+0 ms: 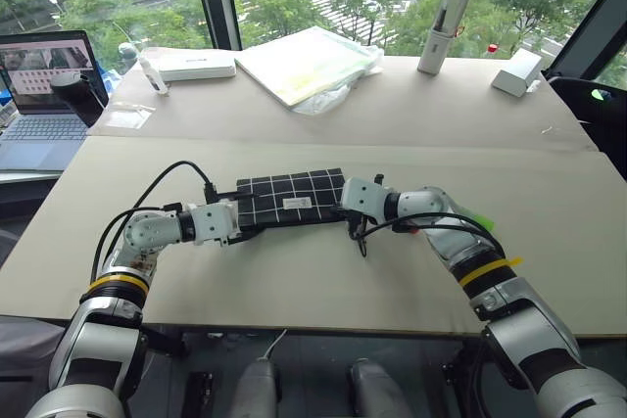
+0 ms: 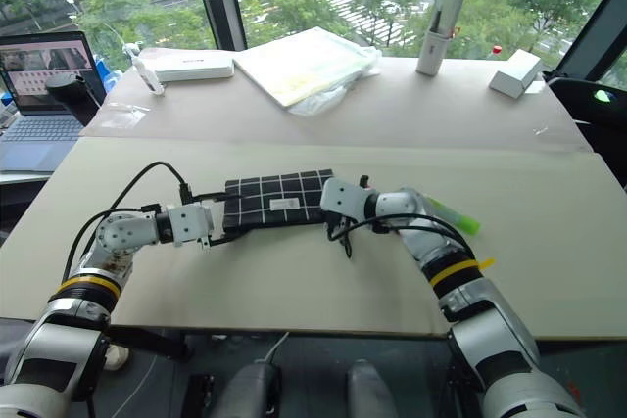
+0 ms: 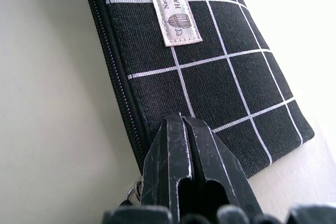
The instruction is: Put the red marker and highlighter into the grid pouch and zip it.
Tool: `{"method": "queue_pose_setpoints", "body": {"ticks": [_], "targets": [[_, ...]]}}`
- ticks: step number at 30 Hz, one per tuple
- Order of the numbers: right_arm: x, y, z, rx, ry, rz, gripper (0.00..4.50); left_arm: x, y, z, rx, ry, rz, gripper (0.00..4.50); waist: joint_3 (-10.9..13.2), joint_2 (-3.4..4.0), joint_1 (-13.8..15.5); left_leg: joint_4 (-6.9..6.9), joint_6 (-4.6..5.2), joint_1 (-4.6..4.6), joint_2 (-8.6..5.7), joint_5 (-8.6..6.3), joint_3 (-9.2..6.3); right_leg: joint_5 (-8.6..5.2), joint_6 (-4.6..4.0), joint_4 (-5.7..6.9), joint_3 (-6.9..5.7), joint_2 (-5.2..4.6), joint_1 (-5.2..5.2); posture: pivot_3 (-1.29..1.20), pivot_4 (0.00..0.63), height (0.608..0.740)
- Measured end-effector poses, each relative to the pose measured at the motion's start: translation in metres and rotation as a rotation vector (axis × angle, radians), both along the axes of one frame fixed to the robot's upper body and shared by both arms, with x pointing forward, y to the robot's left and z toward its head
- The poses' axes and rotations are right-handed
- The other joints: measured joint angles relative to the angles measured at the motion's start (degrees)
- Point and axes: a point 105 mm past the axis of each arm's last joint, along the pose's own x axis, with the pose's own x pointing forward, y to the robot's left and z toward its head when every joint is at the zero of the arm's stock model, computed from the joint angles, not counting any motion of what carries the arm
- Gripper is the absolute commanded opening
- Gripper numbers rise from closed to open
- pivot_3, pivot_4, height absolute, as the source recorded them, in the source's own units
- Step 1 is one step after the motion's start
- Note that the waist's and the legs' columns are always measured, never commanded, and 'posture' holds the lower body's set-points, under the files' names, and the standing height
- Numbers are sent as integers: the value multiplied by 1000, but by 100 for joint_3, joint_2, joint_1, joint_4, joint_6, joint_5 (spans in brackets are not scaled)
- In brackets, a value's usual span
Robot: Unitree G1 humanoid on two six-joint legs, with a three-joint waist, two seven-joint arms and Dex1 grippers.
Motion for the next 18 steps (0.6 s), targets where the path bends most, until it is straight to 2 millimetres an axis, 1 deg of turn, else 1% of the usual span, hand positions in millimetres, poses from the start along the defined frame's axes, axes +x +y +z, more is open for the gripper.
{"method": "queue_pose_setpoints", "body": {"ticks": [3,4,6,9,11,12,13,15,16,18], "targets": [[0,0,0,1,0,-1,0,-3,0,-4,1,29,-19,1124,0,0,-4,0,0,-1,0,0,0,0,0,0,0,0,-2,0,150,731],[0,0,0,1,1,-1,0,-3,0,-4,-6,32,-21,826,0,0,-6,0,0,-2,0,0,0,0,0,0,0,1,-2,0,150,731],[0,0,0,2,1,-1,0,-4,1,-1,-21,31,-26,56,0,0,-17,-1,0,-2,0,0,0,0,0,-1,1,0,-2,0,150,731],[1,-1,1,11,6,-7,0,-5,0,-1,-27,44,-39,56,0,0,-27,-1,0,-3,0,0,0,0,0,-1,0,0,-3,0,150,731],[2,0,0,38,24,-23,607,-6,0,-2,-45,63,-37,0,0,0,-39,-2,0,-3,1,0,0,0,0,-1,0,0,-4,0,150,731],[5,1,2,87,50,-51,729,-6,1,-3,-57,78,-26,0,0,0,-46,-2,0,-3,1,0,0,0,0,0,0,1,-4,0,150,731],[9,2,6,174,87,-99,1047,-5,2,-3,-65,89,-13,0,0,0,-56,-3,0,-3,2,0,-2,0,0,1,0,1,-4,0,150,731],[18,5,19,343,151,-176,1771,-2,3,-4,-87,127,19,0,1,1,-66,-3,0,-4,1,0,-3,0,-1,3,0,1,-5,0,150,731],[22,4,26,393,162,-197,2045,-1,4,-5,-98,141,31,0,1,1,-61,-3,0,-4,1,0,-3,0,-1,3,-1,0,-5,0,150,731],[28,-1,49,520,196,-229,2749,0,5,-5,-122,164,53,0,1,1,-50,-3,0,-6,1,0,-4,0,0,2,-2,0,-5,0,150,731]]}}
